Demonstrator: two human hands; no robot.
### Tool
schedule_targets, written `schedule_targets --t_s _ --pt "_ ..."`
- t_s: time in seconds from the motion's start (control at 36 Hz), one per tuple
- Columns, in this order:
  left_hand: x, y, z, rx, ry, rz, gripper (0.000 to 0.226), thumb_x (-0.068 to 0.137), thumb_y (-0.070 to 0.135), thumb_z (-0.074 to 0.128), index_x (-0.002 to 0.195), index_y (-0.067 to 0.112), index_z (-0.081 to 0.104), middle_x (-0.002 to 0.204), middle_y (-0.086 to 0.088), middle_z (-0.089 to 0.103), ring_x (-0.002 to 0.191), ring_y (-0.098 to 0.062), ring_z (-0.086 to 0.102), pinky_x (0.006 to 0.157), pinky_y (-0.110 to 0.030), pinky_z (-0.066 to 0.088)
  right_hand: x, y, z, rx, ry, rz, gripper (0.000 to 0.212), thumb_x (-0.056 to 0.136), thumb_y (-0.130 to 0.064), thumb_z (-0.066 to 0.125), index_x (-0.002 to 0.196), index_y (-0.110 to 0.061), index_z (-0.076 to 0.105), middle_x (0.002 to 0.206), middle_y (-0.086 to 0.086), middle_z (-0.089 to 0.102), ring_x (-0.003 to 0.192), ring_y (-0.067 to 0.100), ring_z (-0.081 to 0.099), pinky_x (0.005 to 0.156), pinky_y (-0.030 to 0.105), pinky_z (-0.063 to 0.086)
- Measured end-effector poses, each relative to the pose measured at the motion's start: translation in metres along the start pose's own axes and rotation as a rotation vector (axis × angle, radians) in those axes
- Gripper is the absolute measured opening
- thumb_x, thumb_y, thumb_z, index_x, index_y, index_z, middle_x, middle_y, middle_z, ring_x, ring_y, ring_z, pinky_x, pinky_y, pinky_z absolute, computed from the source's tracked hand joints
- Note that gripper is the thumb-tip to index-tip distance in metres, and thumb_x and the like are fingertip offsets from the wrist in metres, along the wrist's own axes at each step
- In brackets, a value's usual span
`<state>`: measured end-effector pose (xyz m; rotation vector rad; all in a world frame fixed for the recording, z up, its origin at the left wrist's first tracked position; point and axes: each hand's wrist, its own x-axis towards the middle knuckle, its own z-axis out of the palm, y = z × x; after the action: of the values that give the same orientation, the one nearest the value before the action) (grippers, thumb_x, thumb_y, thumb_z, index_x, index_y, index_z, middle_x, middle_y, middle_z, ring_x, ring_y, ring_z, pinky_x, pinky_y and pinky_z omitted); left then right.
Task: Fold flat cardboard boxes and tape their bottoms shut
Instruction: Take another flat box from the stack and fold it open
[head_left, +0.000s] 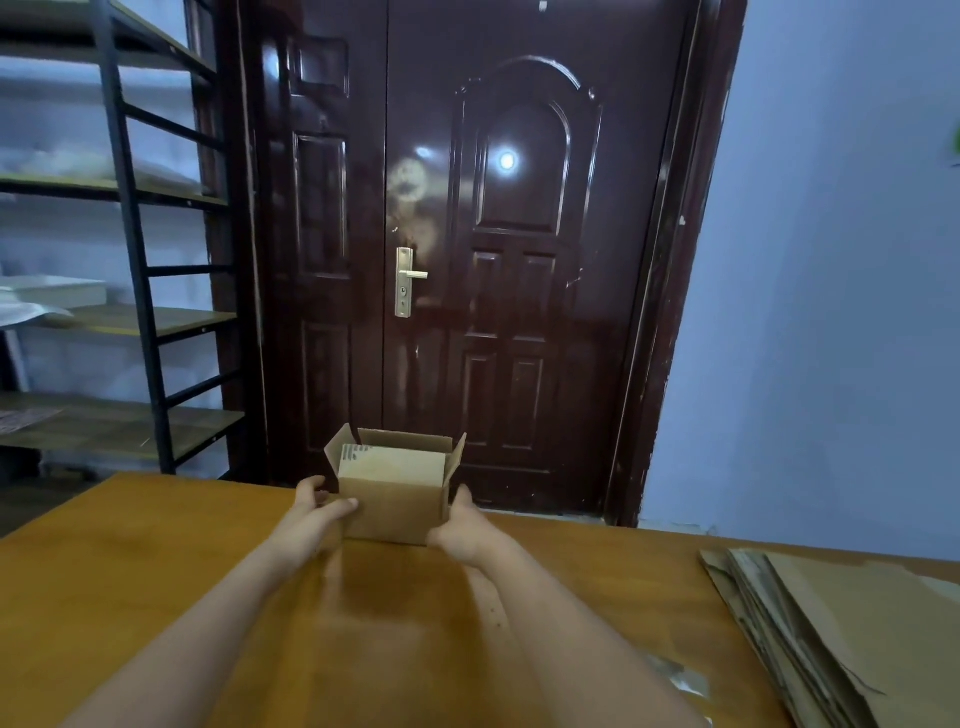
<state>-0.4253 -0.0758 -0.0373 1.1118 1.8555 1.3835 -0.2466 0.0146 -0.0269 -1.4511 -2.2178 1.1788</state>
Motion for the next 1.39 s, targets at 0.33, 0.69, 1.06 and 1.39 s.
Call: schedule_targets --t_s 0.33,0.69,1.06,1.39 --pt "-0.066 0.036 -0.002 0.678 -0.076 0.196 0.051 0.093 0.039 0.052 0.138 0.02 0.038 0.134 -0.001 0.052 0.117 -0.016 0.051 0.094 -0.03 0.045 -0.104 0.047 -0.085 -0.679 0.214 -0.114 0.054 0.089 -0.006 0.041 0.142 -0.012 0.035 0.143 0.007 0.037 0.126 0.029 0.044 0.099 0.042 0.044" --pt "-0.133 0.155 0.132 1.165 -0.134 0.572 0.057 0.09 0.046 0.045 0.139 0.019 0.038 0.134 -0.005 0.051 0.121 -0.027 0.048 0.092 -0.038 0.041 -0.206 0.083 -0.183 -0.94 0.342 0.008 0.05 0.094 -0.028 0.044 0.142 -0.02 0.035 0.139 0.005 0.042 0.125 0.027 0.044 0.098 0.039 0.041" --pt "-0.2 0.205 0.278 1.085 -0.412 0.662 0.054 0.09 0.046 0.044 0.135 0.017 0.04 0.128 -0.006 0.053 0.114 -0.028 0.052 0.088 -0.039 0.043 -0.293 0.166 -0.254 -0.817 0.436 0.225 0.05 0.093 -0.029 0.039 0.14 -0.016 0.037 0.141 0.006 0.042 0.126 0.028 0.044 0.099 0.039 0.041" --pt "-0.215 0.181 0.339 0.894 -0.578 0.427 0.06 0.093 0.045 0.042 0.142 0.012 0.031 0.141 -0.011 0.044 0.117 -0.026 0.052 0.087 -0.034 0.044 -0.313 0.244 -0.254 -0.438 0.391 0.454 0.069 0.093 -0.05 0.035 0.15 -0.018 0.014 0.148 0.015 0.032 0.136 0.036 0.029 0.11 0.045 0.03"
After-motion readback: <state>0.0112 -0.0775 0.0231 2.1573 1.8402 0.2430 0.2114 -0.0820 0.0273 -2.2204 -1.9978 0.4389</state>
